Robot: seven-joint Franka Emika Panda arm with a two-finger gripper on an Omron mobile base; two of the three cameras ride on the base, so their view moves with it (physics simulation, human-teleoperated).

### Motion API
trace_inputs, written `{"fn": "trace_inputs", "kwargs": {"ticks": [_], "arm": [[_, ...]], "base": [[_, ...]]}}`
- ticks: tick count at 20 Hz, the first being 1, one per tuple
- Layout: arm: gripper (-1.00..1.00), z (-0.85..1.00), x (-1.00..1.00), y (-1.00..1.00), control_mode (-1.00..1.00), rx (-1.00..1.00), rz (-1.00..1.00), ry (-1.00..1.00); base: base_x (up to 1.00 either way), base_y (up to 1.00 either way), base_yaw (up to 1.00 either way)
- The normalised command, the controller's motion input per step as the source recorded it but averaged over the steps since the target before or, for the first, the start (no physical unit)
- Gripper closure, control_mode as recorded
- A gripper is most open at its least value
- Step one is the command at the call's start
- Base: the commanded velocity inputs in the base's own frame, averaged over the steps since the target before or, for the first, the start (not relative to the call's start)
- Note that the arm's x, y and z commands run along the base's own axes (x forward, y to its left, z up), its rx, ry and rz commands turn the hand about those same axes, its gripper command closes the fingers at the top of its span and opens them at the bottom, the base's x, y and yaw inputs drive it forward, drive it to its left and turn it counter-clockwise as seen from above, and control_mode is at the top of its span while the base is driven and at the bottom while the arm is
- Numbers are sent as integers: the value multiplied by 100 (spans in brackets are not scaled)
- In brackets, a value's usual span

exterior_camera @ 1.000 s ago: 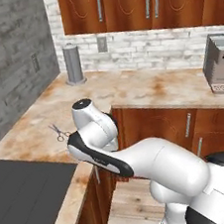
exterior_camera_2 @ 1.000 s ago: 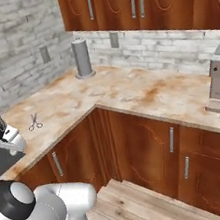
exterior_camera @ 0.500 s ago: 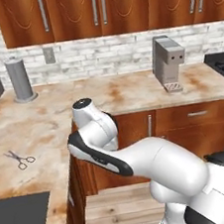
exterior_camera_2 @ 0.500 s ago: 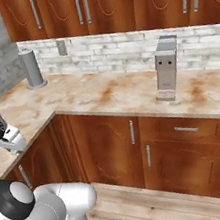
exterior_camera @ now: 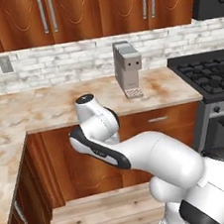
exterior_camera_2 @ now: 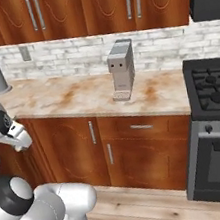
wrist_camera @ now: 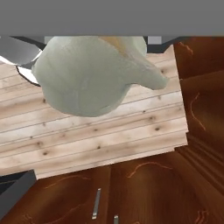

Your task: Turn on the sink faucet. Then move the garlic from the counter to the sink. Turn off the sink. Move the vegetable from the sink to the pot next to the stove. Finally move the pot to the front right burner.

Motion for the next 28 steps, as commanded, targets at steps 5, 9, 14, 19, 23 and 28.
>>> {"fn": "trace_inputs", "kwargs": {"ticks": [5,9,14,19,23,28], "arm": [[100,0,0,0,100,0,0,0],[100,0,0,0,100,0,0,0],[100,0,0,0,100,0,0,0],[100,0,0,0,100,0,0,0],[100,0,0,0,100,0,0,0],[100,0,0,0,100,0,0,0]], "base": [[21,-90,-8],[39,-41,-8],[41,20,0],[70,3,0],[38,-83,1],[17,-100,1]]}}
